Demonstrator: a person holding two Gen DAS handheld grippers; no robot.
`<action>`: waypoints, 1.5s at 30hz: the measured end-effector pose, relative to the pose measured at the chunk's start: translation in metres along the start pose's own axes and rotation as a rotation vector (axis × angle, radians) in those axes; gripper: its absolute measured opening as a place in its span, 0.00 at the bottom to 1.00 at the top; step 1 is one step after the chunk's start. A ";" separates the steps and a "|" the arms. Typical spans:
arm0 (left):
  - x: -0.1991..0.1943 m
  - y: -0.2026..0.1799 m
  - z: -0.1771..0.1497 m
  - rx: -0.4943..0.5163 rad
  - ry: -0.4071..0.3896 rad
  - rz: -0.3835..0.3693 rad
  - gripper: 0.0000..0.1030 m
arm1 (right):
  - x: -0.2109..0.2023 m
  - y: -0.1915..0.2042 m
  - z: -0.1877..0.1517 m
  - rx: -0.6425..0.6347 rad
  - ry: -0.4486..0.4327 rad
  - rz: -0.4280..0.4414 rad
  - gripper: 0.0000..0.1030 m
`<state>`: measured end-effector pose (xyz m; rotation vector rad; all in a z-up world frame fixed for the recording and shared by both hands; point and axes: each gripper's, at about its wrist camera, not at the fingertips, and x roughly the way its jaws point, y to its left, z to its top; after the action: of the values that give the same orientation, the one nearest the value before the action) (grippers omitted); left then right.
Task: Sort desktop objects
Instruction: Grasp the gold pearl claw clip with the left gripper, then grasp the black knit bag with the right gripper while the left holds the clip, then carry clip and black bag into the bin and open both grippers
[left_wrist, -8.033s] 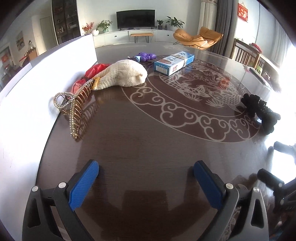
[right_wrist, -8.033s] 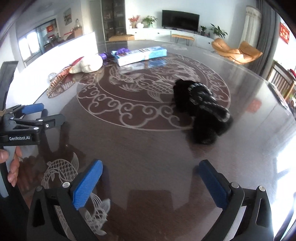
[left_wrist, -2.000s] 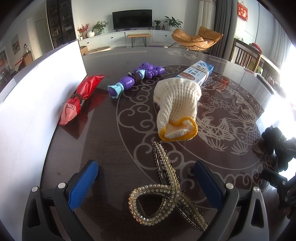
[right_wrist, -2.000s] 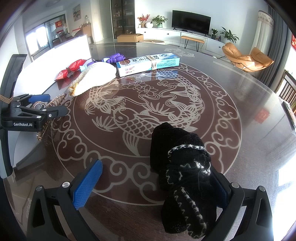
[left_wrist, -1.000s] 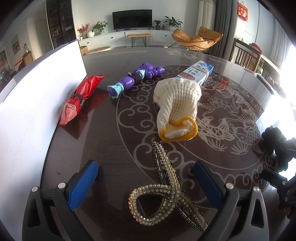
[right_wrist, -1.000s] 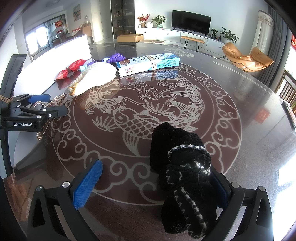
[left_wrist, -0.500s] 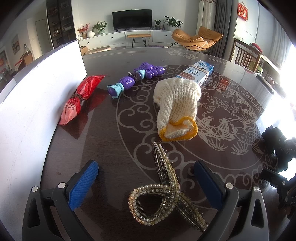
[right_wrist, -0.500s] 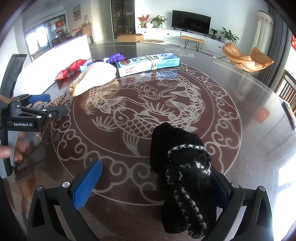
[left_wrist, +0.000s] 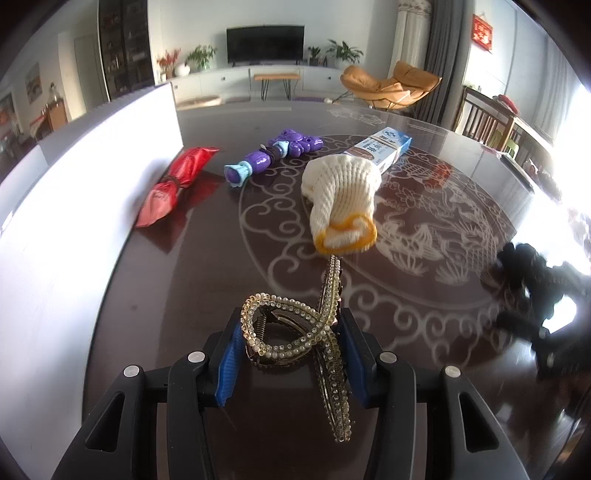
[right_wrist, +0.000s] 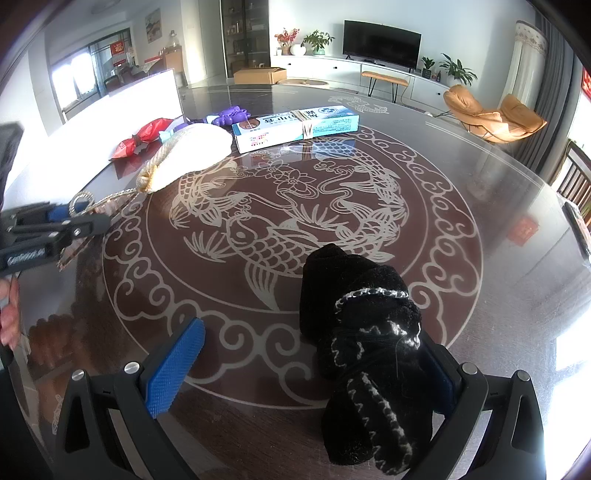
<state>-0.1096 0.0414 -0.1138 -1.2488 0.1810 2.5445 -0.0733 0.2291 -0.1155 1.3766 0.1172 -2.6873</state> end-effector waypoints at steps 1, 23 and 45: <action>-0.004 0.000 -0.007 0.011 -0.018 0.016 0.47 | 0.000 -0.001 0.000 0.003 -0.001 0.004 1.00; -0.082 0.016 -0.045 -0.157 -0.111 -0.135 0.43 | -0.050 -0.010 0.002 0.095 0.118 0.072 0.32; -0.147 0.281 -0.033 -0.453 0.062 0.278 0.46 | -0.035 0.405 0.136 -0.392 0.038 0.563 0.72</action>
<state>-0.0903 -0.2638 -0.0229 -1.5564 -0.2417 2.8932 -0.1045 -0.1859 -0.0134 1.1289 0.2099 -2.0436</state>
